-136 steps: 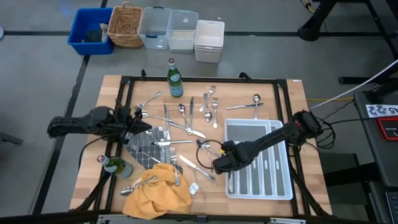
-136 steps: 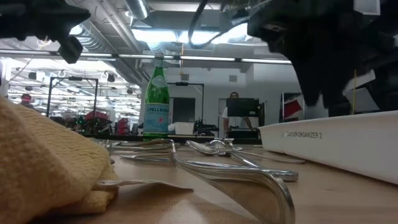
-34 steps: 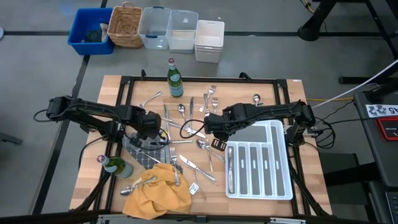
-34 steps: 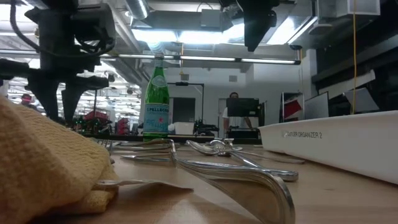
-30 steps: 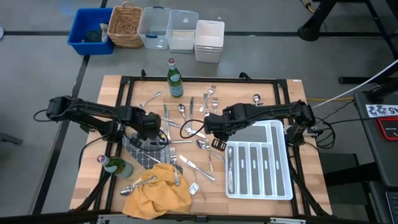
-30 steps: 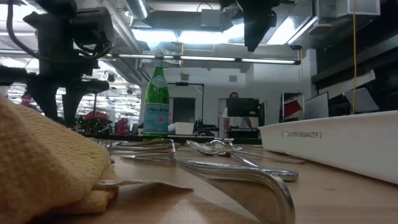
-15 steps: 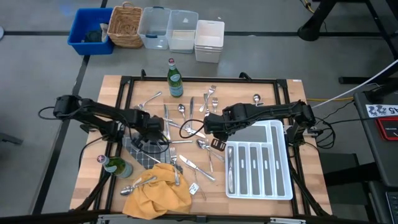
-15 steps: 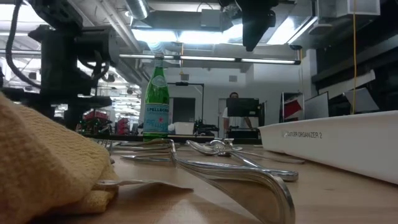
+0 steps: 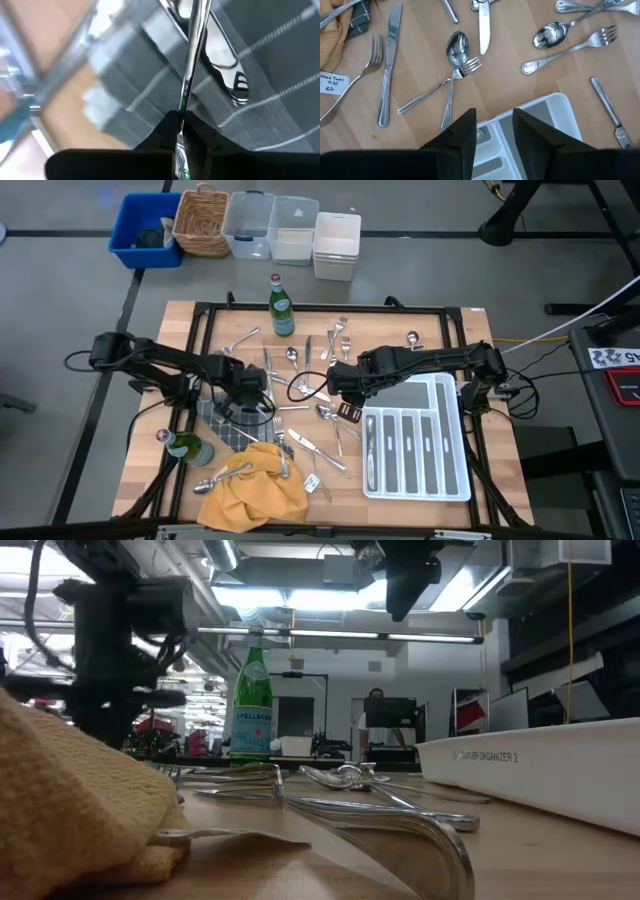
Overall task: Sort silverware
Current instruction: Put the silver spoon into the white utensil tray
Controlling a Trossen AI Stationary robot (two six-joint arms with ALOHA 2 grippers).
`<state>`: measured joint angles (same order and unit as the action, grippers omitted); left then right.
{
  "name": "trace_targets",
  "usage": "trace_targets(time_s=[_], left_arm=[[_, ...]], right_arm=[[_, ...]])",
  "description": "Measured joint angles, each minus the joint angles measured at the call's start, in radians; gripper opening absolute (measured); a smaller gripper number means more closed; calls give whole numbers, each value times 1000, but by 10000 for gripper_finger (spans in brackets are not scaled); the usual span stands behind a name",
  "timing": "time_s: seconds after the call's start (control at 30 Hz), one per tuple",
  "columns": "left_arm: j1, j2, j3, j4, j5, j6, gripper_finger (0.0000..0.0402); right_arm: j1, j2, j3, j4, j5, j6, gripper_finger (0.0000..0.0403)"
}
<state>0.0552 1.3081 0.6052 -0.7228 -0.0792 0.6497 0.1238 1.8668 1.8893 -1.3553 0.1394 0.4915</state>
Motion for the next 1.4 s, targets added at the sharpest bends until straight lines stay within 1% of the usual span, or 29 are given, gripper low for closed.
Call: trace_targets(time_s=[0.1,0.23,0.33,0.4,0.47,0.57,0.73,0.9,1.0,1.1,1.23,1.33,1.4], left_arm=[[0,-19,13,-7,-6,5,12],[0,-47,37,0,-11,2,5],[0,-55,63,13,-13,1,8],[0,-56,85,55,-16,-16,7],[-1,-56,101,126,-21,-44,4],[-2,-56,110,293,-22,-89,5],[-7,-56,112,544,-23,-128,6],[-37,-56,112,713,-23,-113,4],[-62,-56,113,728,-29,-63,7],[-88,-56,113,707,-56,-18,6],[-121,-56,113,703,-122,33,4],[-144,-56,113,723,-202,87,6],[-158,-56,113,725,-259,121,7]], right_arm=[[0,0,0,0,0,0,128],[0,0,0,1,-1,9,128],[0,0,0,13,-1,63,128],[0,0,0,36,-1,110,128],[0,0,0,69,-1,142,128],[0,0,0,125,-1,182,128],[0,0,0,196,-6,191,128],[-30,0,0,273,-90,219,128],[-64,0,0,336,-162,222,128],[-100,1,0,407,-280,223,128],[-141,1,0,480,-433,268,128],[-153,11,0,499,-470,312,128],[-160,18,-1,485,-475,333,128]])
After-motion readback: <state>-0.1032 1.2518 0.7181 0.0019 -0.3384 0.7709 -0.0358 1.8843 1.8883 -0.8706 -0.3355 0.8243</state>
